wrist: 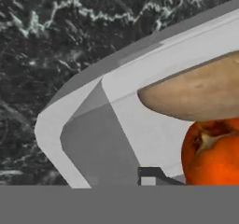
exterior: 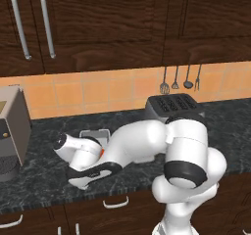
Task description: Take the meat container that has the steak and place it on the second highest rack of the freezer. Then take the vegetable container that has the squash and sweet potato and place it on the highest rack of the freezer.
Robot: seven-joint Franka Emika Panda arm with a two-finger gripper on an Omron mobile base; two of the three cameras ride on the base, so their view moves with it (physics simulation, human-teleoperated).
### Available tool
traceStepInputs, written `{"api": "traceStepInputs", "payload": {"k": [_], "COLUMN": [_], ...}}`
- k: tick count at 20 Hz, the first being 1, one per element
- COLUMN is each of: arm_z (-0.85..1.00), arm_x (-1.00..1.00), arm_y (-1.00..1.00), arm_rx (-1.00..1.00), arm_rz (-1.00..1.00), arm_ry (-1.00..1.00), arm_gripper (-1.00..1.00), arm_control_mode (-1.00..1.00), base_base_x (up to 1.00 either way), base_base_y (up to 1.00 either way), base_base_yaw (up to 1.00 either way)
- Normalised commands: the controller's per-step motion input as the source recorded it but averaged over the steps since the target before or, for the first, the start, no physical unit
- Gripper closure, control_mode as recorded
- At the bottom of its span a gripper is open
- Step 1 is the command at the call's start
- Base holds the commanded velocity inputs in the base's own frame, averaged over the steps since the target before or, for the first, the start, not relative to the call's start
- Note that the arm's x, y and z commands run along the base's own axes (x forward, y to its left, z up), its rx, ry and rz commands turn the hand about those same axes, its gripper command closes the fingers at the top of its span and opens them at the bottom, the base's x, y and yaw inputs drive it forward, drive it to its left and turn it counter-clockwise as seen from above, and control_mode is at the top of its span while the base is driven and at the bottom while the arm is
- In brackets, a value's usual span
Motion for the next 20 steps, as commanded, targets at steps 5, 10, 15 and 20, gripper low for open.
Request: {"api": "traceStepInputs", "payload": {"k": [5,10,15,20], "arm_z": [-0.29,-0.72,-0.47,0.92], "arm_x": [0.24,0.48,0.08,-0.24], "arm_y": [0.0,0.0,0.01,-0.13], "arm_rx": [0.0,0.0,0.0,0.07], "arm_rz": [0.0,0.0,0.0,0.0], "arm_ry": [0.0,0.0,0.0,-0.13], "arm_gripper": [1.0,1.0,1.0,1.0], "arm_control_mode": [-1.0,-1.0,-1.0,-1.0], "base_base_x": [0.0,0.0,0.0,0.0], "base_base_y": [0.0,0.0,0.0,0.0], "base_base_yaw": [0.0,0.0,0.0,0.0]}}
